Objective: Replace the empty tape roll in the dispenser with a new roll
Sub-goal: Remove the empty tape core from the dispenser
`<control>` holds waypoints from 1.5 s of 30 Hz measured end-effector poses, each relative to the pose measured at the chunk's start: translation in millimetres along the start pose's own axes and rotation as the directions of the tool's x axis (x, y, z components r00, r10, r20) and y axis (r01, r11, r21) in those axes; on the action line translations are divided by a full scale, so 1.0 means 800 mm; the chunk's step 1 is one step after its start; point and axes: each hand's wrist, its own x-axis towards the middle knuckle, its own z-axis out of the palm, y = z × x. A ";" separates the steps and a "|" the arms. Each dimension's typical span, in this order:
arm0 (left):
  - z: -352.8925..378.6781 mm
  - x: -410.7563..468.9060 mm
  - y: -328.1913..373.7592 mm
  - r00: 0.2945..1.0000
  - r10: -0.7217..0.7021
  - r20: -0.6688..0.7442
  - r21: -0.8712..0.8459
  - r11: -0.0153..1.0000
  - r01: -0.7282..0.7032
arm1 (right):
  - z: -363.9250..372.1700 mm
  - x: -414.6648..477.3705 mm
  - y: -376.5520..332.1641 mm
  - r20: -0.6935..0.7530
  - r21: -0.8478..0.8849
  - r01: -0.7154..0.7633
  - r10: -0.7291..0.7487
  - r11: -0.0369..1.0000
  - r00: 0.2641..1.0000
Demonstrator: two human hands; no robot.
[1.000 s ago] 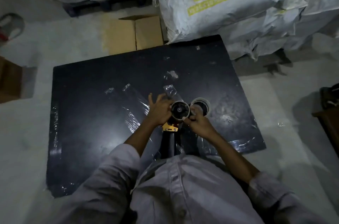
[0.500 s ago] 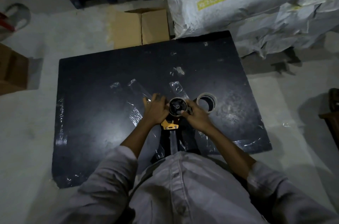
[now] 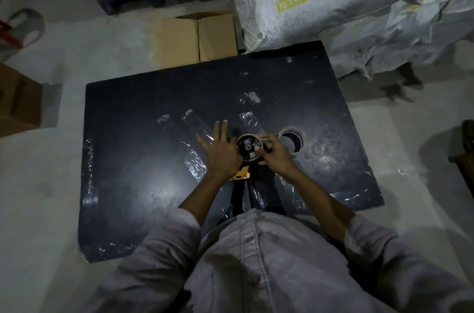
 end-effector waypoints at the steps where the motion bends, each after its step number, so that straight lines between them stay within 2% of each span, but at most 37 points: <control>1: 0.001 -0.009 0.007 0.996 -0.014 -0.084 -0.022 1.000 0.013 | 0.001 -0.001 0.000 -0.016 0.008 0.003 -0.003 1.000 1.000; 3: -0.003 -0.029 0.027 0.972 -0.046 -0.231 -0.130 0.991 0.016 | 0.004 -0.003 -0.003 -0.041 0.028 -0.012 0.013 1.000 0.999; 5: -0.006 -0.045 0.045 0.955 -0.189 -0.228 -0.416 0.906 0.080 | 0.006 -0.004 -0.004 -0.055 0.043 -0.012 0.015 0.999 0.998; 7: -0.012 -0.054 0.057 0.927 -0.366 -0.081 -0.707 0.676 0.206 | 0.005 -0.005 -0.005 -0.065 0.068 -0.016 0.021 0.998 0.998; 9: -0.017 -0.056 0.064 0.877 -0.452 0.161 -0.870 0.355 0.343 | 0.003 -0.003 0.000 -0.070 0.109 -0.034 0.041 0.993 0.997; 11: -0.023 -0.053 0.068 0.813 -0.400 0.423 -0.888 -0.003 0.460 | 0.000 -0.005 -0.001 -0.075 0.128 -0.030 0.039 0.991 0.996; 12: -0.026 -0.050 0.068 0.782 -0.341 0.522 -0.850 -0.136 0.508 | -0.001 -0.005 -0.001 -0.081 0.132 -0.026 0.037 0.991 0.996; 13: -0.028 -0.045 0.065 0.759 -0.278 0.588 -0.809 -0.214 0.548 | -0.003 -0.004 0.001 -0.083 0.125 -0.023 0.033 0.992 0.996; 14: -0.028 -0.041 0.063 0.753 -0.223 0.619 -0.783 -0.241 0.573 | -0.003 -0.002 0.004 -0.086 0.118 -0.019 0.029 0.993 0.996; 17: -0.024 -0.028 0.057 0.776 -0.140 0.616 -0.781 -0.235 0.578 | -0.010 0.000 0.011 -0.091 0.042 -0.009 0.013 0.999 0.996; 21: -0.015 -0.021 0.056 0.788 -0.155 0.595 -0.803 -0.122 0.583 | -0.017 0.000 0.014 -0.077 0.013 -0.031 0.032 0.999 0.997; 24: -0.007 -0.018 0.060 0.813 -0.138 0.566 -0.824 -0.064 0.562 | -0.017 0.001 0.015 -0.073 -0.087 -0.015 0.009 0.996 0.997; 30: -0.008 -0.014 0.058 0.828 -0.099 0.553 -0.832 -0.130 0.540 | -0.020 0.002 0.003 -0.061 -0.123 -0.051 0.044 0.991 0.997; 36: 0.001 -0.024 0.058 0.826 -0.170 0.537 -0.842 -0.055 0.536 | -0.024 0.006 -0.028 -0.108 -0.233 -0.017 -0.008 0.972 0.994; 40: 0.005 -0.025 0.051 0.820 -0.155 0.552 -0.833 -0.059 0.550 | -0.025 0.011 -0.036 -0.154 -0.339 0.001 -0.057 0.941 0.986; 45: 0.012 -0.026 0.049 0.834 -0.133 0.536 -0.844 -0.052 0.534 | -0.029 0.023 -0.028 -0.134 -0.397 -0.037 -0.018 0.917 0.991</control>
